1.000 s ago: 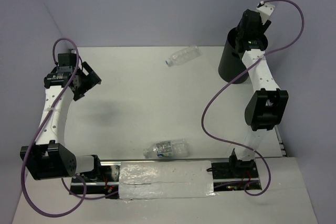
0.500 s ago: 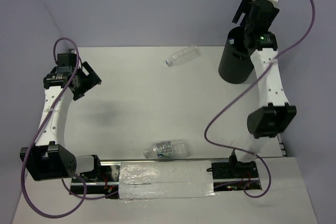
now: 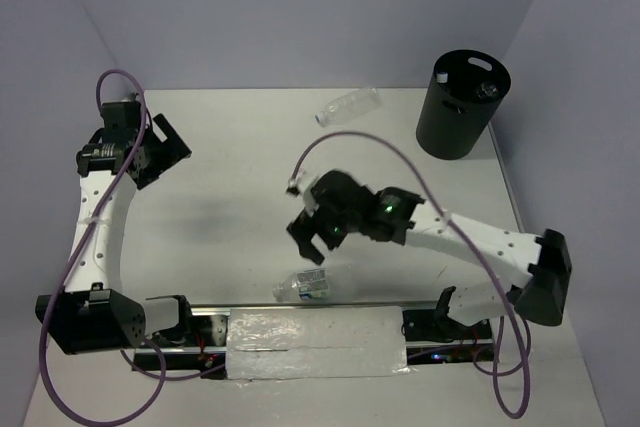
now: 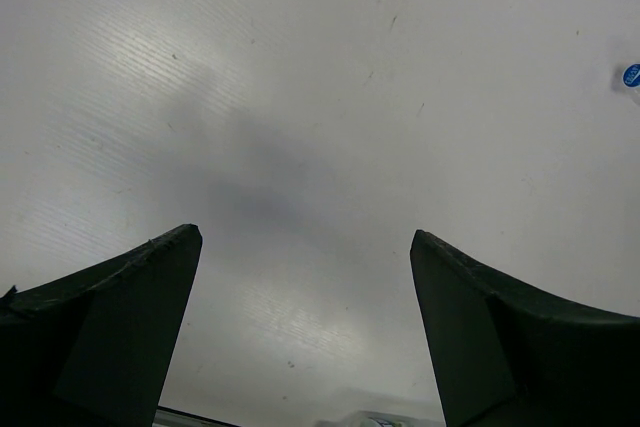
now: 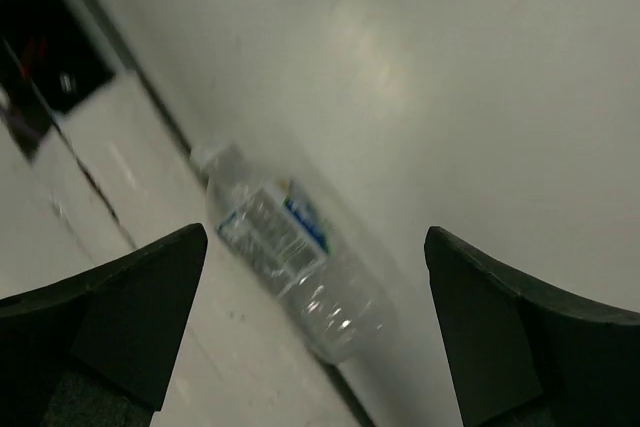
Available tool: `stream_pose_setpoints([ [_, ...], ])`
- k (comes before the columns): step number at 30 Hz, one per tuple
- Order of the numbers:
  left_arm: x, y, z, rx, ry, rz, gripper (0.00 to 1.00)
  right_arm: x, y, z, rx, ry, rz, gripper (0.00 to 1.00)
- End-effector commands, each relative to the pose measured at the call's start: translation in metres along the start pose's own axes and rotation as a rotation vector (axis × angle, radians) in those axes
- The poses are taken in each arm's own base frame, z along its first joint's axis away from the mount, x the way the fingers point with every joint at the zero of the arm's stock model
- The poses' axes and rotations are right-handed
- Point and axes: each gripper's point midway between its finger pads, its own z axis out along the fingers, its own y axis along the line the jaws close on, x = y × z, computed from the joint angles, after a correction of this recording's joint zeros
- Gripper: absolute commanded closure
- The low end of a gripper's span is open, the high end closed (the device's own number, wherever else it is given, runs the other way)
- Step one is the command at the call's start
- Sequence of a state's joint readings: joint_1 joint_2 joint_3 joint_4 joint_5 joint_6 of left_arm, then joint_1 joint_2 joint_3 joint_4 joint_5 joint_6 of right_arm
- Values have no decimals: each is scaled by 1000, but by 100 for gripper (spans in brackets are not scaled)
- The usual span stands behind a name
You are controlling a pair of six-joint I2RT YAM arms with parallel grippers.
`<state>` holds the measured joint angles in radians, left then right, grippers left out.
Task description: Put the plastic bottles in the bin
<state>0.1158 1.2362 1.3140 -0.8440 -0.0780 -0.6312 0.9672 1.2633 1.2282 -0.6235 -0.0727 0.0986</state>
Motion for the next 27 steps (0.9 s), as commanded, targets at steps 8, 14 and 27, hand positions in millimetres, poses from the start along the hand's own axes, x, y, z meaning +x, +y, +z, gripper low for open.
stream_pose_setpoints([
  [8, -4, -9, -17, 77, -43, 8, 1, 136, 53, 39, -59, 431, -249, 1],
  [14, -5, -6, -21, 68, -55, 9, 1, 145, 57, 59, -10, 467, -359, 0],
  [27, -2, -3, -15, 52, -44, 12, 1, 150, 44, 99, 82, 450, -421, 5],
])
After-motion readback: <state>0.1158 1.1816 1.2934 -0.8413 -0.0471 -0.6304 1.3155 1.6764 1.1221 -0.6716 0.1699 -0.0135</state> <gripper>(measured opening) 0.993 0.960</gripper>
